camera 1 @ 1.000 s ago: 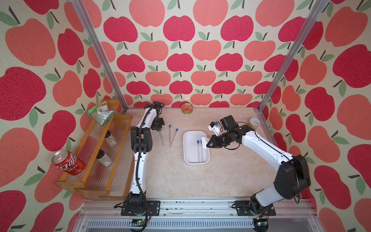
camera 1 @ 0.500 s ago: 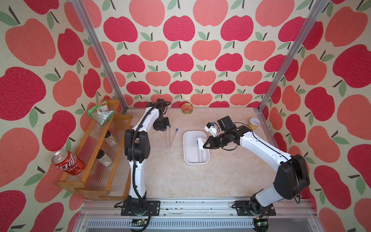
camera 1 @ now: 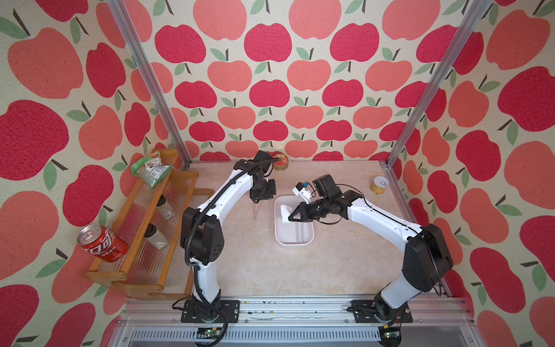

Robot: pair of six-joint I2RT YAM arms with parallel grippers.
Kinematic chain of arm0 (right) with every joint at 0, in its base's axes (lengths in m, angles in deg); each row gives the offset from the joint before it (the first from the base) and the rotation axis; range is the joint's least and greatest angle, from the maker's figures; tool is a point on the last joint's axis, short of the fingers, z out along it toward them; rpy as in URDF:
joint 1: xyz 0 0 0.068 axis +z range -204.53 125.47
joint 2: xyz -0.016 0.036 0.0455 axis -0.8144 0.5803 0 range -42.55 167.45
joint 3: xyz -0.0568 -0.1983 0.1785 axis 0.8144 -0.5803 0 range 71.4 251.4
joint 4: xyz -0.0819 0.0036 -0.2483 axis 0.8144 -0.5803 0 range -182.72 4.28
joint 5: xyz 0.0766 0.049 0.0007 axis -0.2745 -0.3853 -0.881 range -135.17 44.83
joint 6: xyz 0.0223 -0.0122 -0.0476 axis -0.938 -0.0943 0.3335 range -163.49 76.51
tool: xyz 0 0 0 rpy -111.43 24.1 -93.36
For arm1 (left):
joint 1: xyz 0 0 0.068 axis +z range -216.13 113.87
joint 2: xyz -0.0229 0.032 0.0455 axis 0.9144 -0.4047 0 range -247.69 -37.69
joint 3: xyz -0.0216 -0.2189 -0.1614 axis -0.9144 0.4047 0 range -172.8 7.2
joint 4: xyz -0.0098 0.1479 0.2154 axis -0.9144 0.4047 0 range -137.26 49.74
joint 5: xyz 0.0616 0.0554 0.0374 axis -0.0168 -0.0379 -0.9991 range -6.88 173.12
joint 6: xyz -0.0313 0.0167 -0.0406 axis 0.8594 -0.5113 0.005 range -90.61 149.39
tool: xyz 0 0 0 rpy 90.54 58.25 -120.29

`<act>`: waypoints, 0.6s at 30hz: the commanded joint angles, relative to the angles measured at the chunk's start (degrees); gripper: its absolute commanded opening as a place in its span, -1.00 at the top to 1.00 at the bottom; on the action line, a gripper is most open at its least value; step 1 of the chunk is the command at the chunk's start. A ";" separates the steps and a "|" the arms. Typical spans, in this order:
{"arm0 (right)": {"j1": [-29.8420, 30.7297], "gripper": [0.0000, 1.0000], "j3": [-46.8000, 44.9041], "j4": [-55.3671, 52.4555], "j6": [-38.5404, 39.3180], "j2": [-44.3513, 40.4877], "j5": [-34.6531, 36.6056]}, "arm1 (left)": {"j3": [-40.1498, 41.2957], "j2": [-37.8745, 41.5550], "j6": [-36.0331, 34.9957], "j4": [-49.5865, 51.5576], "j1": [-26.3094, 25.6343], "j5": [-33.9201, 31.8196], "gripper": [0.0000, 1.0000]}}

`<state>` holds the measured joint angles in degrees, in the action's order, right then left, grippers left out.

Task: Wipe the exteriors of test tubes
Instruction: Wipe the dirt from the test tube.

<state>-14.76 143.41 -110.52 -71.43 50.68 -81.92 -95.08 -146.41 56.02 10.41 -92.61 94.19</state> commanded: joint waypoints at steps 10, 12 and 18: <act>3.33 1.00 -3.35 3.77 -4.40 -1.36 2.86 | 8.88 7.76 4.25 -10.80 -3.78 2.06 0.78; 3.60 1.00 -3.64 3.52 -4.39 -1.62 3.18 | 10.08 8.49 4.53 -11.80 -3.76 2.58 0.77; 5.21 1.00 -4.66 2.16 -3.86 -2.09 4.46 | 11.49 9.65 4.90 -13.28 -3.95 3.28 0.77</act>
<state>-10.65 140.02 -107.40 -75.10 50.35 -78.82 -84.46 -138.17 59.98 -1.28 -96.43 96.57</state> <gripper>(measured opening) 0.067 0.126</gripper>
